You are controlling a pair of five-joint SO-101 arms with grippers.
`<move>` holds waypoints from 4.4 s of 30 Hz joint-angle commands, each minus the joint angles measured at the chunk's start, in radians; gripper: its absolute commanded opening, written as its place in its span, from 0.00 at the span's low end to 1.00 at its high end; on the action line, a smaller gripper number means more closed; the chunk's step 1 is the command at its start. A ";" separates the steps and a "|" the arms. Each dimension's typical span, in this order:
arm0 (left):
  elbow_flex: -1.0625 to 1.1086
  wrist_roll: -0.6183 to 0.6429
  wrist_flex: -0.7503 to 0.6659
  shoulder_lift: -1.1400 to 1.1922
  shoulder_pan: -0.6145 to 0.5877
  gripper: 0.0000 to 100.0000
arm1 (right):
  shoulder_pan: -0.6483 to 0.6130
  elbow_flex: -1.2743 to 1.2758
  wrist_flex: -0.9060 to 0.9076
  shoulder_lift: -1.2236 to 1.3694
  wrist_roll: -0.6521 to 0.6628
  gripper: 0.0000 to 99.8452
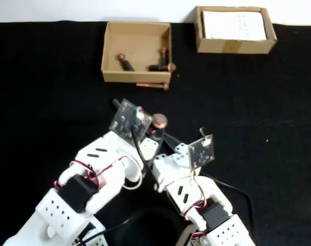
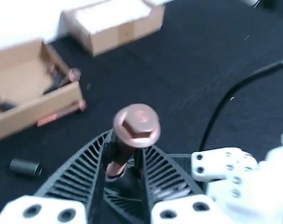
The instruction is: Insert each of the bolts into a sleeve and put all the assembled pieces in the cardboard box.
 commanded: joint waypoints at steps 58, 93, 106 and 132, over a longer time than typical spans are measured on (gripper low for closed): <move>-0.317 0.026 0.035 0.246 -0.639 0.01 | 0.137 -0.139 0.219 0.015 0.110 0.01; -0.696 -0.201 0.393 1.411 -0.776 0.01 | 0.114 -1.710 1.468 1.570 -0.463 0.18; -0.687 -0.160 0.339 1.411 -0.822 0.01 | 0.081 -1.709 1.365 1.833 -0.617 0.13; -0.374 -0.160 0.074 1.156 -0.816 0.01 | 0.156 -1.712 1.276 1.966 -0.617 0.09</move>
